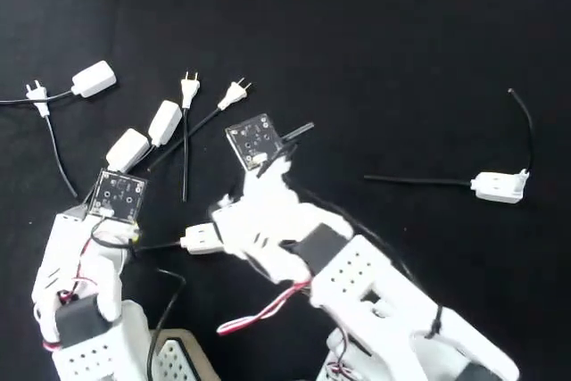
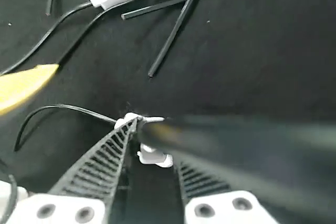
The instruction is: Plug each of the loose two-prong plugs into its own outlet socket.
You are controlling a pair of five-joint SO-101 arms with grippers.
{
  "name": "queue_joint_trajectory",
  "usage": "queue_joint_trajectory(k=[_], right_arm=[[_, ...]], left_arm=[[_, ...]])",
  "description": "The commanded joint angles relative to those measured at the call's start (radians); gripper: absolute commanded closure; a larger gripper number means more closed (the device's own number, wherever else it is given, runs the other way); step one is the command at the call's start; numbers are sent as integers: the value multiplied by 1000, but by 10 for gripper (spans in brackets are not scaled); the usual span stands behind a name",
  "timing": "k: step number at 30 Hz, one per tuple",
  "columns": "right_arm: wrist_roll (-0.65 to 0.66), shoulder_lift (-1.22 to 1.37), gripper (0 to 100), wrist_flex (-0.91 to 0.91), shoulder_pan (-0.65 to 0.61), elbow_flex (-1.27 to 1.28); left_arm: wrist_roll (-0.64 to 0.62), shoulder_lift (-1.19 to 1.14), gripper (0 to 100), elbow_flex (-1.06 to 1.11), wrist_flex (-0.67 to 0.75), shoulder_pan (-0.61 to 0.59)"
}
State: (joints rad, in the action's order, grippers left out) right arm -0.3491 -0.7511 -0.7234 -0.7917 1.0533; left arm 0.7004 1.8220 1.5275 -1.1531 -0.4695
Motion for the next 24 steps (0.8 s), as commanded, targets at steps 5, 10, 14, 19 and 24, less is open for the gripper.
queue_joint_trajectory(k=[5, 10, 14, 19, 24], right_arm=[[-109, 130, 987, 75, -26, -35], [-143, 242, 987, 84, -29, -56], [-180, 308, 987, 83, -29, -84], [-180, 320, 987, 83, -25, -85], [-180, 321, 987, 84, -14, -85]], left_arm=[[-54, 3, 740, 79, 41, -15], [-109, 3, 740, 88, 34, -15], [-121, 3, 740, 136, 38, 24], [-121, 3, 740, 140, 41, 38], [-121, 3, 740, 143, 41, 38]])
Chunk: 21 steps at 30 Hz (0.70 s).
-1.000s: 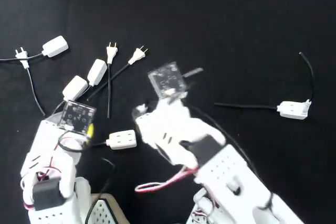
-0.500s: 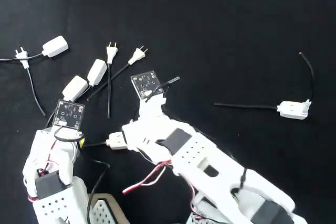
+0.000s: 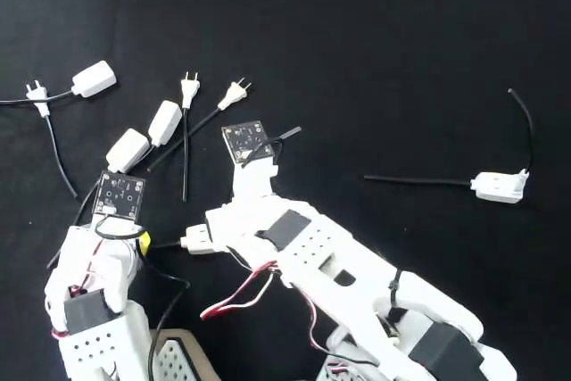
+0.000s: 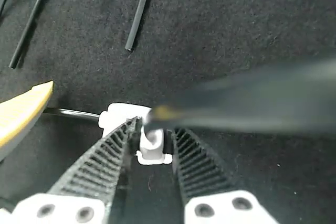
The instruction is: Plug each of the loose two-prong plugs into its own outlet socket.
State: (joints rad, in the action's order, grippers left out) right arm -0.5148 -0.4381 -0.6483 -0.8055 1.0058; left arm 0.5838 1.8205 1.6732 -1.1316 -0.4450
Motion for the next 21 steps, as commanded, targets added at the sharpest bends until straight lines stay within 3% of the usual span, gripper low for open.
queue_joint_trajectory(k=[1, 11, 21], right_arm=[[-17, 8, 987, 9, 9, -38], [-32, 13, 987, 9, 57, -38], [-8, 16, 987, 9, 12, -31]], left_arm=[[-5, 5, 740, -2, 20, 13], [-3, 5, 740, 2, 20, 13], [-2, 5, 740, 2, 20, 13]])
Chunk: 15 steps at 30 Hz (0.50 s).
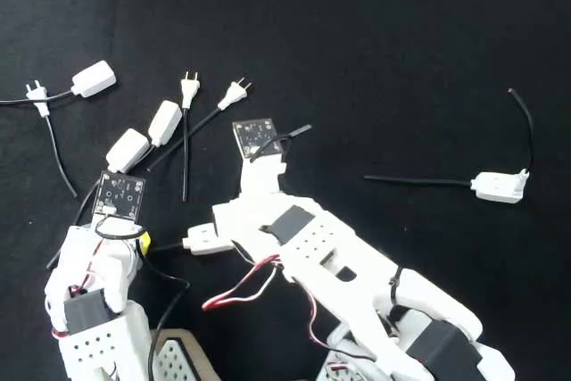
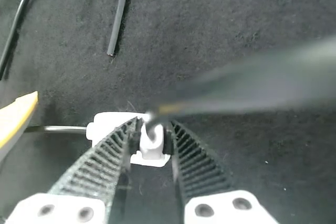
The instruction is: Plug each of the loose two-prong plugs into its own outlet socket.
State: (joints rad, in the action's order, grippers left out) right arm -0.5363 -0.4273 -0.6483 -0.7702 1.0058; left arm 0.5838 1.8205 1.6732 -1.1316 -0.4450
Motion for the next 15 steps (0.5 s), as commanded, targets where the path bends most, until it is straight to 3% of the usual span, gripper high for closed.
queue_joint_trajectory(k=[1, 15], right_arm=[[31, 5, 987, 9, -23, -31], [318, 163, 987, 14, -38, -42]], left_arm=[[-2, 5, 740, 2, 20, 13], [-2, 5, 740, 5, 20, 13]])
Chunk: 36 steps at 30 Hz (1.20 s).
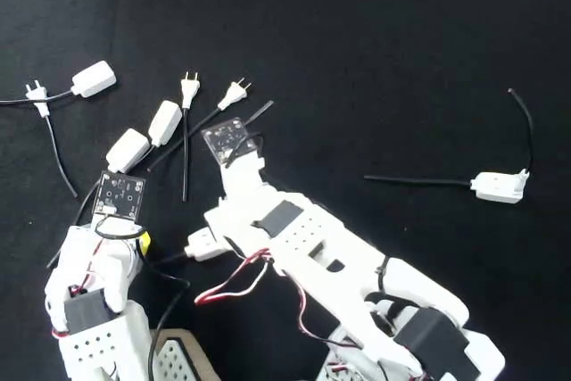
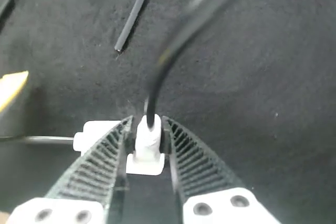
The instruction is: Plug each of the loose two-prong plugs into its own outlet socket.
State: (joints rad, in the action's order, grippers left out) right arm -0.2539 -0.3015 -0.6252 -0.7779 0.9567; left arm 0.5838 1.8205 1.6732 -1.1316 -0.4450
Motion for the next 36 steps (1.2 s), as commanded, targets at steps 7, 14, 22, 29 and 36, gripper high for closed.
queue_joint_trajectory(k=[7, 14, 22, 29, 36], right_arm=[[112, -87, 987, -86, -49, 79], [206, -211, 987, -91, -49, 188], [204, -232, 986, -92, -49, 197], [189, -234, 986, -92, -49, 188], [149, -234, 907, -94, -49, 183]], left_arm=[[0, 5, 740, 5, 20, 13], [0, 5, 740, 5, 17, 13], [0, 5, 740, 5, 17, 13], [2, 5, 740, 5, 15, 13], [2, 5, 740, 5, 20, 13]])
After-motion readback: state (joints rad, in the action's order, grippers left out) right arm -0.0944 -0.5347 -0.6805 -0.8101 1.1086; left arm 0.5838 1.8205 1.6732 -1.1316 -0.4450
